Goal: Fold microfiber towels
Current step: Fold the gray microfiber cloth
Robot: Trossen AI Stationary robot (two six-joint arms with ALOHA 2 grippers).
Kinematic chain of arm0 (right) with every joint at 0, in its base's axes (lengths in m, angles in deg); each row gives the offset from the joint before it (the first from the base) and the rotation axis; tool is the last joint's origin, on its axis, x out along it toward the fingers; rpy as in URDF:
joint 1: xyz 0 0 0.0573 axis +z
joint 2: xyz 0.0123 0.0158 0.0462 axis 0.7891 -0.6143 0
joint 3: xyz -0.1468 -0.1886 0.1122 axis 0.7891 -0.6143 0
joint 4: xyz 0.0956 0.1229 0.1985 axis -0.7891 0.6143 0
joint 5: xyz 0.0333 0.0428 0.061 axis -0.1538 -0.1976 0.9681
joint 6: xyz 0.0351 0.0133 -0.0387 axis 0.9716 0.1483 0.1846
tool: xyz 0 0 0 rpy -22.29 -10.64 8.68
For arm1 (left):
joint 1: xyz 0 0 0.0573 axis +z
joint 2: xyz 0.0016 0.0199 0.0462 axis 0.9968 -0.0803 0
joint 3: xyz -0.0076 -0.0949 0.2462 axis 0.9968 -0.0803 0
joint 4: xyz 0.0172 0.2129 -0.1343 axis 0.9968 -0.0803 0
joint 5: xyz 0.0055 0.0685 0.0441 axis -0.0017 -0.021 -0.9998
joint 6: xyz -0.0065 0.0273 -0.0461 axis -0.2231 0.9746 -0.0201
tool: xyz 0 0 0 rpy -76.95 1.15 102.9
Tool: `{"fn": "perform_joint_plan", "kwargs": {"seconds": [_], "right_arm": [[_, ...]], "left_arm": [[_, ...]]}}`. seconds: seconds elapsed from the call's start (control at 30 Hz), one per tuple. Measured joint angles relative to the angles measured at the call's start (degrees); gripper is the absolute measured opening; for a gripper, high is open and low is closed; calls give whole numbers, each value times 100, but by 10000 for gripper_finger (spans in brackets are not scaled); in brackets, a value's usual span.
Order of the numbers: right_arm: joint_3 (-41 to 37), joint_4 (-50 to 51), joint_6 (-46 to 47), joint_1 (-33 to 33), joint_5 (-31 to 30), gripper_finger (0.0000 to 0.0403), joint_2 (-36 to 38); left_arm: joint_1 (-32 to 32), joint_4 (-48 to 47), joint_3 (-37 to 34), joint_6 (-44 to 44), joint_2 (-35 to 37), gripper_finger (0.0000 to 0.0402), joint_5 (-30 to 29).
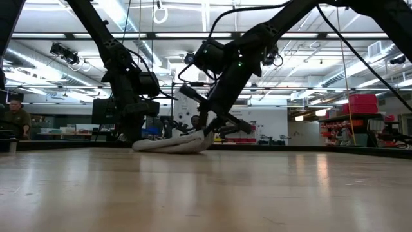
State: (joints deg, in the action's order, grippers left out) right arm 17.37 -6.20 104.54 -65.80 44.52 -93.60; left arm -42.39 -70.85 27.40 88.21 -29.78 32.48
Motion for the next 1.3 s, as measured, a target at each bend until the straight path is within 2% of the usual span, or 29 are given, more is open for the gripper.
{"fn": "perform_joint_plan", "kwargs": {"seconds": [0.23,0.53,0.77,1.03,1.23,1.3], "right_arm": [[13,-830,13,-93,-60,19,45],[13,-1211,152,-237,-82,19,52],[15,42,207,-241,131,19,73],[28,931,-264,-52,-72,19,454],[28,1592,-664,-248,-93,19,474],[28,1600,-758,-301,-87,19,474]], "left_arm": [[-210,33,0,17,0,1,-85],[-286,44,0,-4,0,1,-134],[-286,29,0,-15,0,1,-138],[-317,-153,65,183,47,1,107],[-658,-600,634,867,237,0,151],[-774,-671,929,964,240,0,349]]}}
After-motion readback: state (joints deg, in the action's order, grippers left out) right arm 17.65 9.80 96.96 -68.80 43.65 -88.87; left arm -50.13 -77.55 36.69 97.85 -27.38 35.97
